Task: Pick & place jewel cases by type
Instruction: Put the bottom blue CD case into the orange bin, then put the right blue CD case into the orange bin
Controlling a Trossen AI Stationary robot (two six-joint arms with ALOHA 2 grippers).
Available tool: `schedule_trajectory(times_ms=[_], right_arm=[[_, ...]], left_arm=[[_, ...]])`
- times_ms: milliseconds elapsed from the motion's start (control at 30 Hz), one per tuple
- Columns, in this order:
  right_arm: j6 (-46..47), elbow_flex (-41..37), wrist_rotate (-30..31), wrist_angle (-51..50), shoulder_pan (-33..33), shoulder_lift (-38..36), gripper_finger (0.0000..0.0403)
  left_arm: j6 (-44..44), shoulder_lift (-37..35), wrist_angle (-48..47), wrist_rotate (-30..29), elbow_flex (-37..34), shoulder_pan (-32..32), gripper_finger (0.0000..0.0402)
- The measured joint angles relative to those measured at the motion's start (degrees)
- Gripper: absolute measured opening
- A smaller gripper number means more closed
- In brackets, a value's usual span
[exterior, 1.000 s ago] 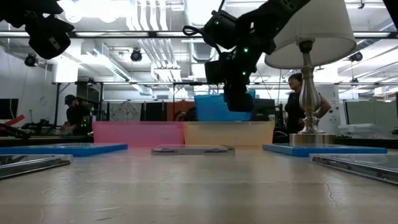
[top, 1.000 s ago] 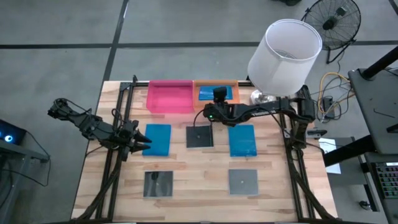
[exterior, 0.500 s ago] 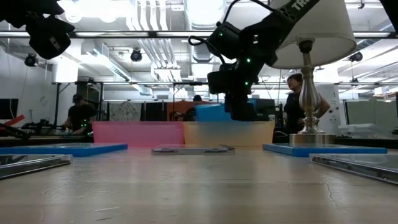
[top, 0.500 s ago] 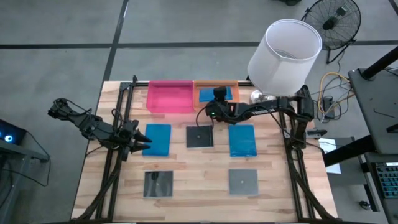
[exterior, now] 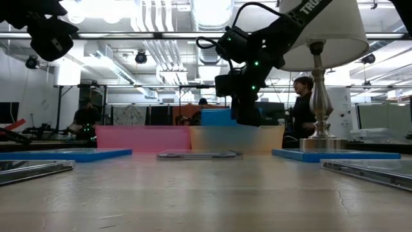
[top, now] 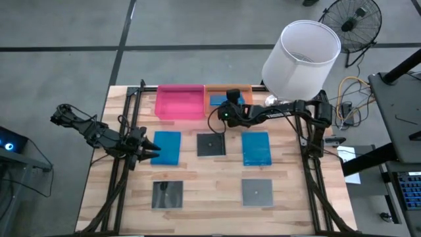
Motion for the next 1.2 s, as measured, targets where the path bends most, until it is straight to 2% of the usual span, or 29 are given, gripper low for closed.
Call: schedule_trajectory(times_ms=[167,467,667,900,1067,1200], right_arm=[[-0.2,0.0,-4.0,-0.4,0.2,0.0,0.0076],[0.5,0.6,-4.2,-5.4,0.1,0.0,0.0108],[8.7,4.0,-17.1,-16.8,-0.1,-0.2,0.0134],[9.2,7.9,-16.6,-17.8,-0.6,-0.3,0.0169],[8.8,12.0,-15.7,-23.6,-0.7,-0.3,0.0188],[11.9,16.8,-15.6,-29.5,-0.1,-0.3,0.0191]], left_arm=[[0.0,0.0,0.0,-0.1,0.0,0.0,0.0126],[-0.1,0.0,0.0,-0.1,0.0,0.0,0.0126],[-0.3,0.0,0.0,1.0,0.0,0.0,0.0126],[-0.2,0.0,0.0,1.2,0.0,0.0,0.0126],[-0.2,0.0,0.0,1.2,0.0,0.0,0.0126],[-0.3,0.0,0.0,1.2,0.0,0.0,0.0126]])
